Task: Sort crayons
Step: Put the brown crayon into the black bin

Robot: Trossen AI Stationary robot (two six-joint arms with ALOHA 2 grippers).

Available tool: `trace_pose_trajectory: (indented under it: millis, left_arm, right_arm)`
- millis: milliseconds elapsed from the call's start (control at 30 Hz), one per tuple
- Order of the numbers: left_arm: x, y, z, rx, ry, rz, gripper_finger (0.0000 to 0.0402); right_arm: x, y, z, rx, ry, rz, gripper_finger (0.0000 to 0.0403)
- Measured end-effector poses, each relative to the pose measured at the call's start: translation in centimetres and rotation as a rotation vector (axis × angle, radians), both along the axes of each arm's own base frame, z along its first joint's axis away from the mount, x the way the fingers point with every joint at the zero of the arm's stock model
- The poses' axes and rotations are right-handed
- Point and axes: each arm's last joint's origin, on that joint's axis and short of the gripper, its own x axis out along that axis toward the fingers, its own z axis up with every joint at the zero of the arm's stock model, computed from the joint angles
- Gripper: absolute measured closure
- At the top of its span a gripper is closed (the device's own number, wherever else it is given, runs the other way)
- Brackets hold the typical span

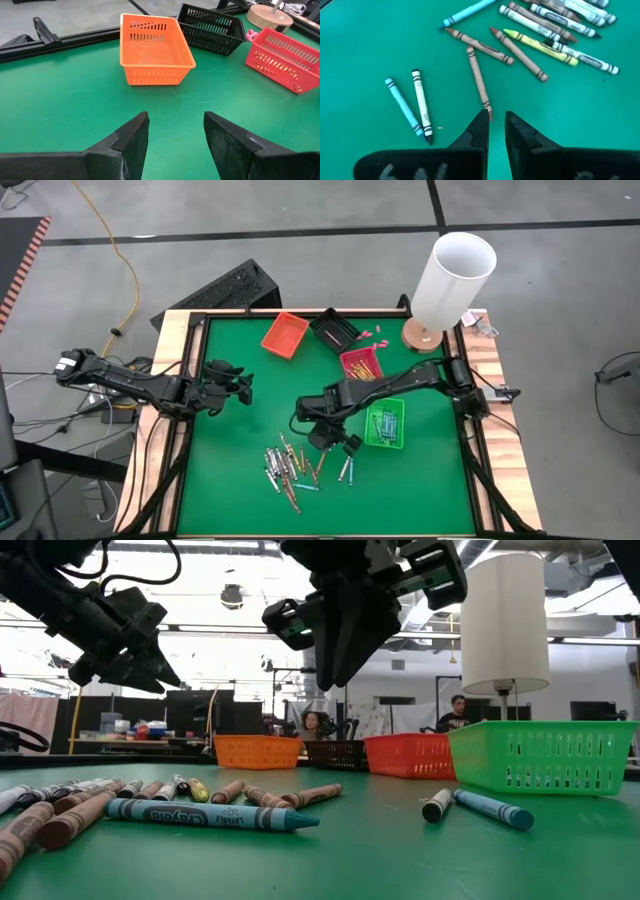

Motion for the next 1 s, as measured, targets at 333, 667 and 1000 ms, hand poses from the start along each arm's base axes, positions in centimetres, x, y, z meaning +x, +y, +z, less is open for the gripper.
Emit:
trace_pose_trajectory:
  millis: [333,667,1000]
  left_arm:
    - [0.0,0.0,0.0,-0.006,-0.006,0.004,0.0221]
    - [0.0,0.0,0.0,-0.006,-0.006,0.003,0.0221]
    - [0.0,0.0,0.0,-0.008,-0.008,0.004,0.0221]
  right_arm:
    - [-0.3,1.6,-1.2,-0.014,-0.022,0.101,0.0309]
    - [-0.3,1.7,-4.8,-0.048,-0.093,0.067,0.0284]
    - [-0.7,1.8,-6.1,-0.060,-0.098,0.090,0.0283]
